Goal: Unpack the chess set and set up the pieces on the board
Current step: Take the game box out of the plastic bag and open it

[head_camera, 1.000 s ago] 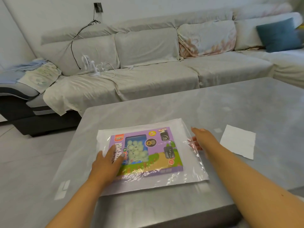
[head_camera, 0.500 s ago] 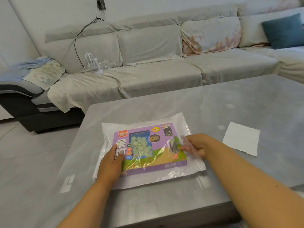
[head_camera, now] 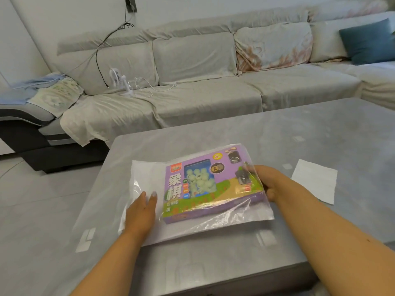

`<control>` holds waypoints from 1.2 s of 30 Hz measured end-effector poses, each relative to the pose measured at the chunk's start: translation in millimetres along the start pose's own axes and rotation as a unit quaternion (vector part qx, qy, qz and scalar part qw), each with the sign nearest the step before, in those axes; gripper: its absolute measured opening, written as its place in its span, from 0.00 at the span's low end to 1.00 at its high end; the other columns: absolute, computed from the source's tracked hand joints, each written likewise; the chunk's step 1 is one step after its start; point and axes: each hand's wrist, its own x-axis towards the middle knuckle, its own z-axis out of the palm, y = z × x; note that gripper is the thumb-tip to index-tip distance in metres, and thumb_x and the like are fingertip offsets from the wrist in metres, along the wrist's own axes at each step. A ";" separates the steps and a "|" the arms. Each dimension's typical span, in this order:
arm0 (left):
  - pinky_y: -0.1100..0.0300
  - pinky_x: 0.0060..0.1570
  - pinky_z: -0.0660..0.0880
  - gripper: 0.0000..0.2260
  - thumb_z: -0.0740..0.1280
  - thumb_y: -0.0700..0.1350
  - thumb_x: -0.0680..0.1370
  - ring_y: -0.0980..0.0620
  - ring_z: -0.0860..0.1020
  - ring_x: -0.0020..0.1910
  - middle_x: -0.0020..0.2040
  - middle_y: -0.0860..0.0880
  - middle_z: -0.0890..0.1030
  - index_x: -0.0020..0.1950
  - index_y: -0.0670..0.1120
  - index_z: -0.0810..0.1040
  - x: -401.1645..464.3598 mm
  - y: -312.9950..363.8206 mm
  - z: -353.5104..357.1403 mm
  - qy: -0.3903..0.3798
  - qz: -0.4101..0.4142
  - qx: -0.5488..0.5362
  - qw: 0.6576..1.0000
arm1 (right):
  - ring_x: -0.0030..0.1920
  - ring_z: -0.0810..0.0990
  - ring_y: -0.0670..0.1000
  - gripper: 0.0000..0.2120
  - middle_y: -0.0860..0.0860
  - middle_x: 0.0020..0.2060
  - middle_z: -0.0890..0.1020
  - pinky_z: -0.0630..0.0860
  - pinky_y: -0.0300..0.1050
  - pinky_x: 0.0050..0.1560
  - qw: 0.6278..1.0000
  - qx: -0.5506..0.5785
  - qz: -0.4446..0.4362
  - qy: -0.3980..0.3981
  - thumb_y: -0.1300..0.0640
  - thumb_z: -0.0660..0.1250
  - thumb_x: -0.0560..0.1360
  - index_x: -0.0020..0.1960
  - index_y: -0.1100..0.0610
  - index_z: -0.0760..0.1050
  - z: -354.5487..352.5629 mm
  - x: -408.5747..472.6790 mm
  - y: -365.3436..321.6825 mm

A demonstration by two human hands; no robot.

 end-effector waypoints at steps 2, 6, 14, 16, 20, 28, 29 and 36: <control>0.52 0.68 0.58 0.23 0.53 0.54 0.82 0.40 0.65 0.70 0.71 0.40 0.69 0.70 0.40 0.68 2.6 -1.4 -1.4 -0.002 0.003 0.047 0.999 | 0.41 0.82 0.59 0.09 0.62 0.45 0.83 0.77 0.60 0.52 1.000 0.004 -0.005 0.015 0.58 0.68 0.72 0.49 0.62 0.79 -14.3 0.9 -0.5; 0.50 0.67 0.56 0.22 0.51 0.54 0.82 0.41 0.66 0.68 0.68 0.42 0.71 0.65 0.41 0.71 14.3 -11.8 1.6 -0.010 0.020 0.131 0.991 | 0.25 0.80 0.54 0.06 0.57 0.30 0.83 0.80 0.46 0.31 0.997 0.004 -0.016 0.073 0.59 0.68 0.73 0.46 0.62 0.78 -36.1 1.1 0.5; 0.45 0.62 0.63 0.20 0.51 0.55 0.81 0.42 0.71 0.59 0.53 0.42 0.75 0.49 0.40 0.73 33.4 -26.4 7.8 0.024 0.008 0.196 0.980 | 0.21 0.79 0.52 0.04 0.55 0.25 0.82 0.78 0.44 0.28 0.989 0.049 -0.018 0.135 0.59 0.66 0.74 0.44 0.60 0.76 -78.2 -17.1 2.1; 0.46 0.62 0.63 0.18 0.52 0.53 0.81 0.41 0.72 0.59 0.53 0.42 0.75 0.47 0.41 0.72 32.6 -25.5 8.9 0.025 0.009 0.195 0.980 | 0.19 0.78 0.51 0.04 0.53 0.22 0.80 0.75 0.42 0.19 0.981 0.094 -0.038 0.163 0.60 0.63 0.76 0.42 0.58 0.74 -92.7 -21.5 -2.4; 0.49 0.62 0.66 0.16 0.60 0.49 0.80 0.38 0.72 0.62 0.60 0.39 0.78 0.58 0.38 0.77 29.8 -21.0 -4.4 0.102 0.025 0.160 0.981 | 0.22 0.80 0.52 0.08 0.53 0.25 0.82 0.78 0.46 0.24 0.962 0.145 -0.068 0.221 0.56 0.68 0.72 0.49 0.57 0.77 -107.2 -19.6 -10.0; 0.47 0.53 0.72 0.29 0.65 0.62 0.73 0.36 0.72 0.56 0.56 0.38 0.76 0.60 0.38 0.72 43.8 -26.7 -36.5 0.095 -0.187 0.204 0.956 | 0.24 0.81 0.54 0.05 0.55 0.26 0.82 0.79 0.46 0.26 0.971 0.145 -0.058 0.180 0.58 0.68 0.72 0.46 0.58 0.76 -69.2 -3.5 4.6; 0.49 0.50 0.71 0.30 0.65 0.64 0.72 0.37 0.72 0.55 0.55 0.39 0.76 0.58 0.39 0.74 45.4 -27.8 -36.7 0.079 -0.189 0.208 0.956 | 0.24 0.81 0.54 0.05 0.55 0.26 0.82 0.79 0.46 0.26 0.973 0.146 -0.050 0.170 0.58 0.68 0.72 0.45 0.58 0.76 -62.1 -2.5 7.7; 0.50 0.65 0.64 0.37 0.62 0.68 0.73 0.40 0.67 0.68 0.69 0.42 0.70 0.71 0.42 0.67 26.0 7.9 -4.7 -0.016 -0.071 0.112 0.991 | 0.24 0.80 0.55 0.06 0.55 0.27 0.82 0.80 0.48 0.28 0.975 0.169 -0.026 0.144 0.57 0.69 0.72 0.47 0.59 0.77 -26.0 8.6 24.9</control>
